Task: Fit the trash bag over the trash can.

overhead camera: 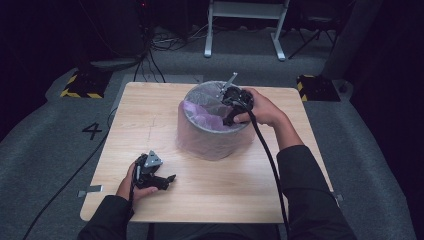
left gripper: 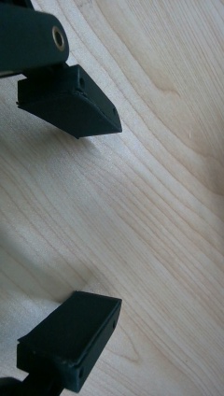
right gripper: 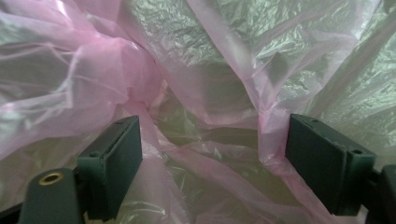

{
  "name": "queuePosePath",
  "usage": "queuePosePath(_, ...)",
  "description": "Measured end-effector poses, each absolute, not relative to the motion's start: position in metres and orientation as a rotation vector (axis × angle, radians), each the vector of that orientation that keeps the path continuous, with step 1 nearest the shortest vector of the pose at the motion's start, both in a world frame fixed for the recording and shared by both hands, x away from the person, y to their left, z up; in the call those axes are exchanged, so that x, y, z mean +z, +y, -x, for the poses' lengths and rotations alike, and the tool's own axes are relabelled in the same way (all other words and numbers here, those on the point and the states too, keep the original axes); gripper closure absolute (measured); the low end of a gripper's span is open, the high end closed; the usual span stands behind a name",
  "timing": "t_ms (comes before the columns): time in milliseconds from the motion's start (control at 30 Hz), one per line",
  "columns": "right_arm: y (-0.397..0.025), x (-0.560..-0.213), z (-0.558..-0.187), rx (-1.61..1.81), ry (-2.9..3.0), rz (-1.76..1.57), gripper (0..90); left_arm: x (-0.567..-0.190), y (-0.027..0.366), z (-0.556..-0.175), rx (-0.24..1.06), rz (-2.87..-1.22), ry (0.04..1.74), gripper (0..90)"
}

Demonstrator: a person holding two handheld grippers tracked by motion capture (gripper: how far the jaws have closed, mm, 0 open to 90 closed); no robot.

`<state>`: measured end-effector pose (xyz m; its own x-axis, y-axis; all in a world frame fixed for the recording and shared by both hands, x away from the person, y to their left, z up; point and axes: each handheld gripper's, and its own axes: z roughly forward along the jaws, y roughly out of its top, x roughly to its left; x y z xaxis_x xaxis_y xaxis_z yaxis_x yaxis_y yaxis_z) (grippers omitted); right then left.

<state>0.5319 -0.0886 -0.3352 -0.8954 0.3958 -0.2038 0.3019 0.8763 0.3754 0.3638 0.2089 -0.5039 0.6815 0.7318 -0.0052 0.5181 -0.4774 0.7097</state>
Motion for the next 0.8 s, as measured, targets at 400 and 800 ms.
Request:
queuePosePath(400, -0.0830, -0.3377, -0.5340, 0.373, 2.790, -0.543, 19.0, -0.5041, 0.2088, -0.3630, 0.389, -2.183, 0.961, 14.3)
queuePosePath(800, -0.0843, -0.3373, -0.5330, 0.394, 2.777, -0.564, 20.7, -0.5041, 0.2087, -0.3630, 0.390, -2.183, 0.961, 14.3)
